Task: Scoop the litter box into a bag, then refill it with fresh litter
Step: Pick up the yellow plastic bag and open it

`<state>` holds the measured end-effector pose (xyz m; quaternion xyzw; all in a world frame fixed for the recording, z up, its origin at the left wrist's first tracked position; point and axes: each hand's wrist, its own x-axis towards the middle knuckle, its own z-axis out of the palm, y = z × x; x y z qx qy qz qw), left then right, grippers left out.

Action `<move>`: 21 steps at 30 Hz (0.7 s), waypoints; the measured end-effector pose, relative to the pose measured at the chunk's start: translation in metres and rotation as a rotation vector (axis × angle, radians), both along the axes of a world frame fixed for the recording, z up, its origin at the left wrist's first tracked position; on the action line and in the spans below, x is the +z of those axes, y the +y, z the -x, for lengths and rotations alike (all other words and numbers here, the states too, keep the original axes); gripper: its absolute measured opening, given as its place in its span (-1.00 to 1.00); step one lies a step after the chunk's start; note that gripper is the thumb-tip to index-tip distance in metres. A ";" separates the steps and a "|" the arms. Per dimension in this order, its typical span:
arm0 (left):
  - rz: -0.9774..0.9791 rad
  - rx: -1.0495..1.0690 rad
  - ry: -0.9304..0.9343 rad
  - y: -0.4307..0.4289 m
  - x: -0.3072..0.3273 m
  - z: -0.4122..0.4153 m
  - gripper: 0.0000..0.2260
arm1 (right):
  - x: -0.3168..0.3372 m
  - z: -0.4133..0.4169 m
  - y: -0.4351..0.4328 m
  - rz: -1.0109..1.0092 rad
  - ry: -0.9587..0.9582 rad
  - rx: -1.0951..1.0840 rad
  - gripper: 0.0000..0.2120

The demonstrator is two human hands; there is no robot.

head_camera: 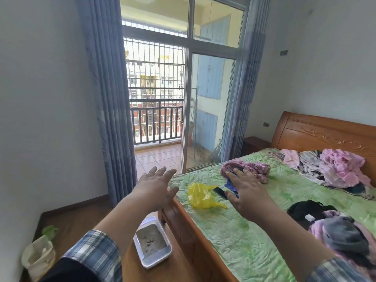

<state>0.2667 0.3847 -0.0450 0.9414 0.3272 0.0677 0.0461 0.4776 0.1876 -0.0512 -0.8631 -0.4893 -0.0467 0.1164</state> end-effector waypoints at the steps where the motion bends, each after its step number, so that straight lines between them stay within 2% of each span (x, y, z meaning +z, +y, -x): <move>1: 0.010 -0.005 0.000 0.022 -0.002 -0.008 -0.41 | -0.002 -0.009 0.021 -0.006 0.013 -0.008 -0.39; 12: 0.106 -0.039 0.056 0.218 -0.049 -0.129 -0.43 | -0.061 -0.125 0.204 0.053 0.105 -0.079 -0.39; 21: 0.214 -0.058 0.099 0.347 -0.130 -0.283 -0.43 | -0.154 -0.274 0.328 0.164 0.231 -0.108 -0.34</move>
